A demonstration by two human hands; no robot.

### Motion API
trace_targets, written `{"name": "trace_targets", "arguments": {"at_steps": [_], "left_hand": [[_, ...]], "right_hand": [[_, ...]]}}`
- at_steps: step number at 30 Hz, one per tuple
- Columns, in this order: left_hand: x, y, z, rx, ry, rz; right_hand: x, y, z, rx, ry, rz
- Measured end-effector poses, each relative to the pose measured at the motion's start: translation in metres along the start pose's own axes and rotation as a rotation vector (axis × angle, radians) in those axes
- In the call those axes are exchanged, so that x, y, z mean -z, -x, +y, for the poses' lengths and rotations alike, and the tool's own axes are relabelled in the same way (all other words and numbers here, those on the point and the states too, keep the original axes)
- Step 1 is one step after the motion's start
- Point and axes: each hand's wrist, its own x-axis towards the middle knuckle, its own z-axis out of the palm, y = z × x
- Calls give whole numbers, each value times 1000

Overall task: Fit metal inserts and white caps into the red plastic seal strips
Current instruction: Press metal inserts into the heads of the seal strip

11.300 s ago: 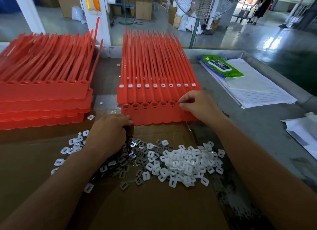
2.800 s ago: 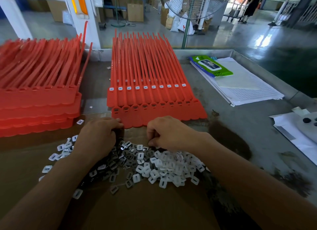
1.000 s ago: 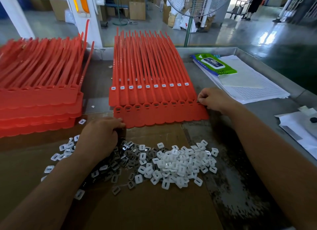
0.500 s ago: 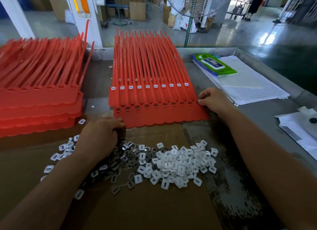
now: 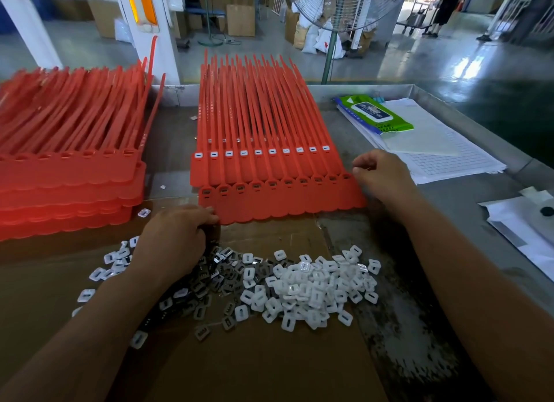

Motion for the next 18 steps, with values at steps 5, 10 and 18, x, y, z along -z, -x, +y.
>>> {"name": "trace_targets", "arguments": {"at_steps": [5, 10, 18], "left_hand": [[0, -1, 0, 0, -24, -5], [0, -1, 0, 2, -36, -12], [-1, -1, -1, 8, -40, -17]], "right_hand": [[12, 30, -19, 191, -48, -250], [9, 60, -33, 383, 51, -594], [-9, 74, -38, 403, 108, -768]]}}
